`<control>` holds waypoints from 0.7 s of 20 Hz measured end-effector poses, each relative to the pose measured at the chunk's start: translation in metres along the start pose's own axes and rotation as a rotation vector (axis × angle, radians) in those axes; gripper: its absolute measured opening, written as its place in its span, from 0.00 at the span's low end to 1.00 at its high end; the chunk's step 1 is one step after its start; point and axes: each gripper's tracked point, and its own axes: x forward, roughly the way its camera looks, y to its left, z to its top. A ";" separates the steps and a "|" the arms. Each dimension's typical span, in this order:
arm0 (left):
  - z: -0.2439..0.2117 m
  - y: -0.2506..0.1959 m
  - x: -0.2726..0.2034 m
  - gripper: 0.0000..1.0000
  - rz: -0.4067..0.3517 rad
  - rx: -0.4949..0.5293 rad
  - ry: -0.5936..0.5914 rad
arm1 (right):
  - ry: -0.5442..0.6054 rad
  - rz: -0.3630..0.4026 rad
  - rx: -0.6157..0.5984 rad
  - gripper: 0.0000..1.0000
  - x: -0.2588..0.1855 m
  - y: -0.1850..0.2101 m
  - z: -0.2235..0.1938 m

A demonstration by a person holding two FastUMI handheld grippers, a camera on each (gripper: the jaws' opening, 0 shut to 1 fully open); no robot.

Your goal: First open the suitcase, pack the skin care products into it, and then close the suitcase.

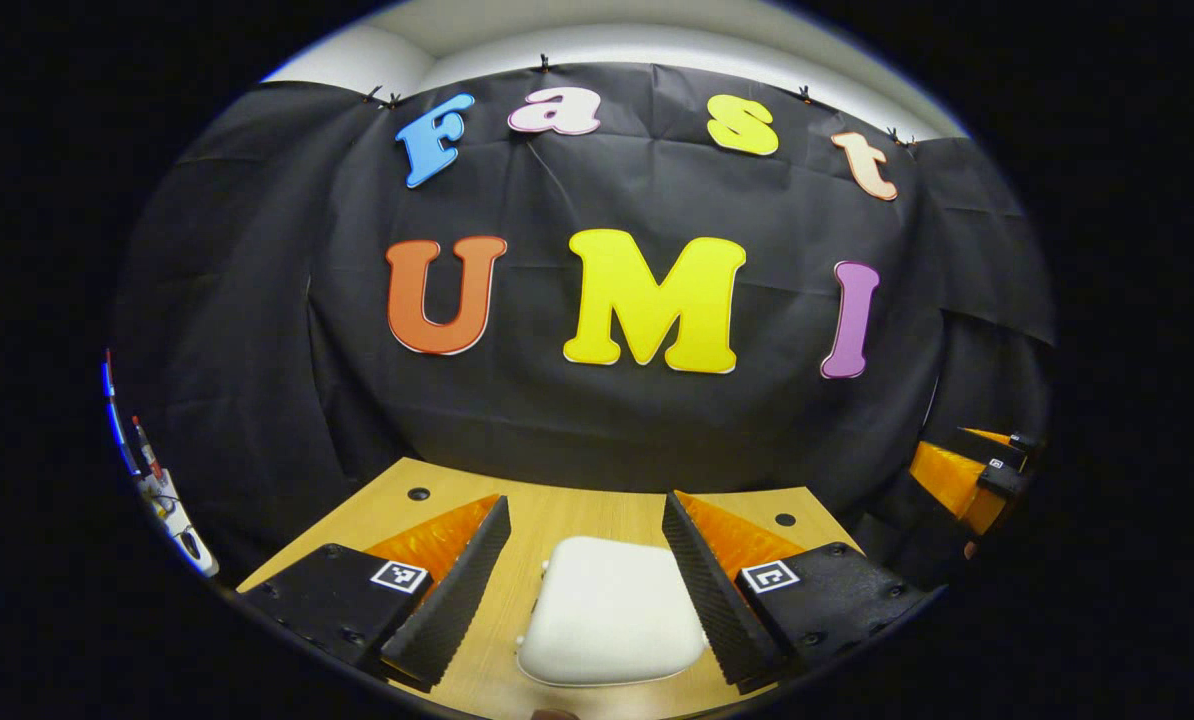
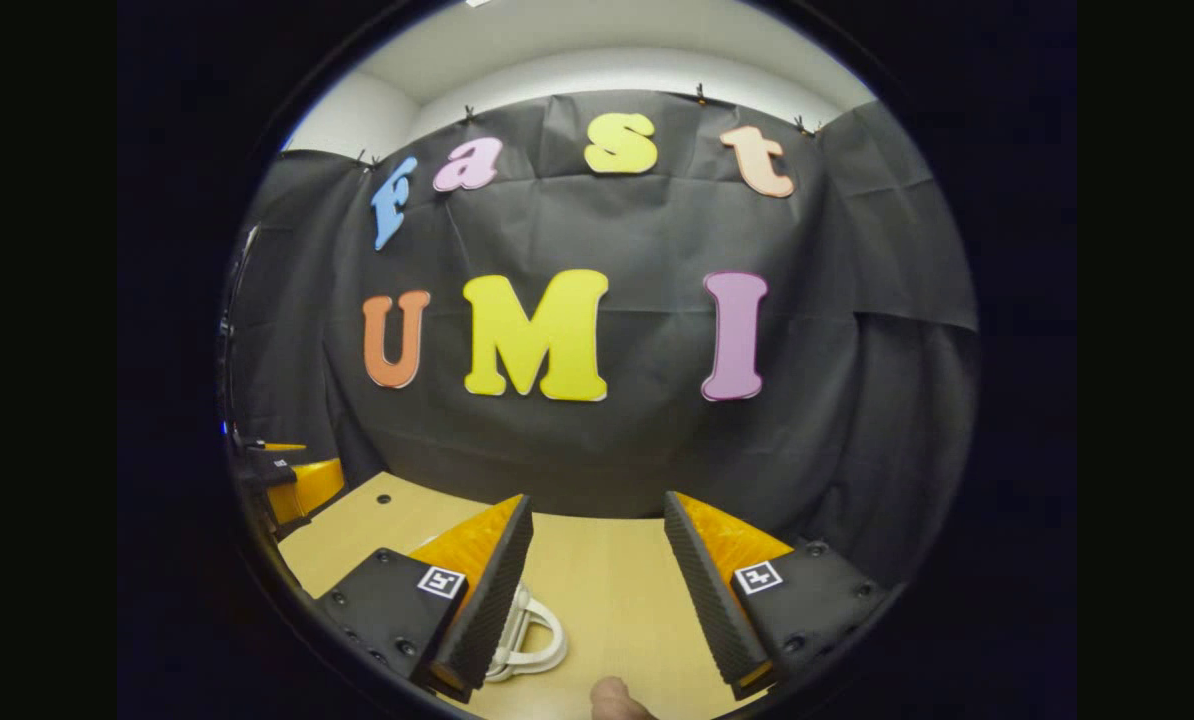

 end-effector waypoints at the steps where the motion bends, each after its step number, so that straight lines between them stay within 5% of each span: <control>1: 0.005 0.003 -0.006 0.98 0.001 0.006 -0.017 | -0.003 0.012 -0.009 0.77 -0.003 0.009 -0.003; 14: 0.000 0.013 -0.037 0.98 -0.073 0.020 -0.056 | 0.028 0.096 -0.070 0.79 -0.022 0.096 -0.024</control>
